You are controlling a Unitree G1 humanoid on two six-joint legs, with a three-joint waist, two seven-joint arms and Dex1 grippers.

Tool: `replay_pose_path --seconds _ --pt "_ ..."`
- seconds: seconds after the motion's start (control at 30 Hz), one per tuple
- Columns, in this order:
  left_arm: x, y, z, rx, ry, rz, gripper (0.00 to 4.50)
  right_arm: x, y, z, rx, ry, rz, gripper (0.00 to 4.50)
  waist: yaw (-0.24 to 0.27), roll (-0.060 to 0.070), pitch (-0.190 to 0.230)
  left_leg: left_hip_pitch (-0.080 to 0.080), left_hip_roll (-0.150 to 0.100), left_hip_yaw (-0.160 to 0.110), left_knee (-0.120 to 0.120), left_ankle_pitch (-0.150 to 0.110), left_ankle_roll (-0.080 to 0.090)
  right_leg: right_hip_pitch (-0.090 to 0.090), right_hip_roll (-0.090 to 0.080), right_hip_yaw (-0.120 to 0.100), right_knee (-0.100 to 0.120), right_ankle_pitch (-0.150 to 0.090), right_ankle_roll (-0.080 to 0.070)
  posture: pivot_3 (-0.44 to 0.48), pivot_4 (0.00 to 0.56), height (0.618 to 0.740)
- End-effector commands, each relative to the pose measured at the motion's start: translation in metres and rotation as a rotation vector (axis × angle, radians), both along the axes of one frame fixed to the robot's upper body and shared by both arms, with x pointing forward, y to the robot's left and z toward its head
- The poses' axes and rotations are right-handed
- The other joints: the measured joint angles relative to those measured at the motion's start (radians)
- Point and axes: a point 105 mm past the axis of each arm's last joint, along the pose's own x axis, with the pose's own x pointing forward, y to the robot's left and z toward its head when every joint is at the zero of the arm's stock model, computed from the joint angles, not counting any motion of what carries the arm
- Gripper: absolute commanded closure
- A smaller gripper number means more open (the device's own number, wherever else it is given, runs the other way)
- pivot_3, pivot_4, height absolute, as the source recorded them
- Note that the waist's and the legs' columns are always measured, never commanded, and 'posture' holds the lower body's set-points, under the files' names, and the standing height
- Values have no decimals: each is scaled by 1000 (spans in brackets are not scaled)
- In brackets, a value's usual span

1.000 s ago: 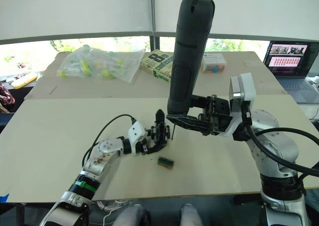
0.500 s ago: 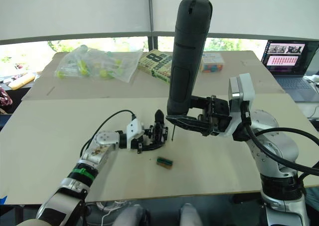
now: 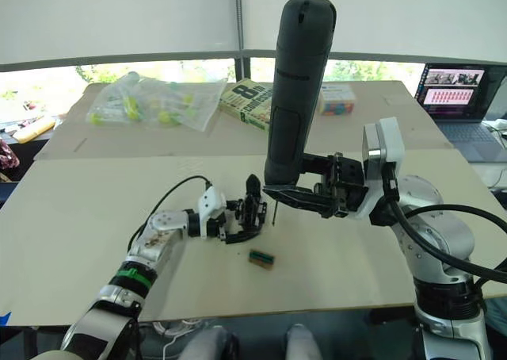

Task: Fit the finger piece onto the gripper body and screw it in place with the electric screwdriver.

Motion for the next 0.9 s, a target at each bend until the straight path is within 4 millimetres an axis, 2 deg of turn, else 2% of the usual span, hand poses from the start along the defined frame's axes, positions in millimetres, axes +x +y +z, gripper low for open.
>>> replay_pose_path --seconds 0.03,0.2,0.33,0.67,0.77,0.87,0.9 --pt "-7 1 8 -12 -29 40 13 -9 1 13 25 -68 29 2544 0 0 0 0 0 0 0 0 0 0 0 0 0 0 0 0 150 740" --pt "-12 -1 6 0 -31 125 13 -9 3 15 35 -68 32 2544 3 0 0 0 0 0 0 0 0 0 -1 0 0 0 0 0 150 740" --pt "-17 -13 4 -3 -26 147 13 -8 4 15 36 -67 35 2544 6 0 0 0 -1 0 0 0 0 0 -1 0 0 0 0 0 150 740" --pt "-11 -20 -6 26 3 193 13 -9 5 14 32 -65 32 2544 6 0 0 0 -1 0 0 0 0 0 -1 0 0 0 0 0 150 740" --pt "-12 -16 -10 34 14 194 840 -8 4 14 32 -66 27 2544 5 0 0 0 -1 0 0 0 0 0 -1 0 0 0 0 0 150 740" --pt "-11 -12 -12 37 20 203 2179 -9 4 14 32 -67 24 2544 4 0 0 1 0 0 0 0 0 0 -1 0 0 0 0 0 150 740" --pt "-11 -11 -12 38 22 206 2171 -9 4 14 33 -66 24 2544 4 0 0 1 0 0 0 0 0 0 -1 0 0 0 0 0 150 740"
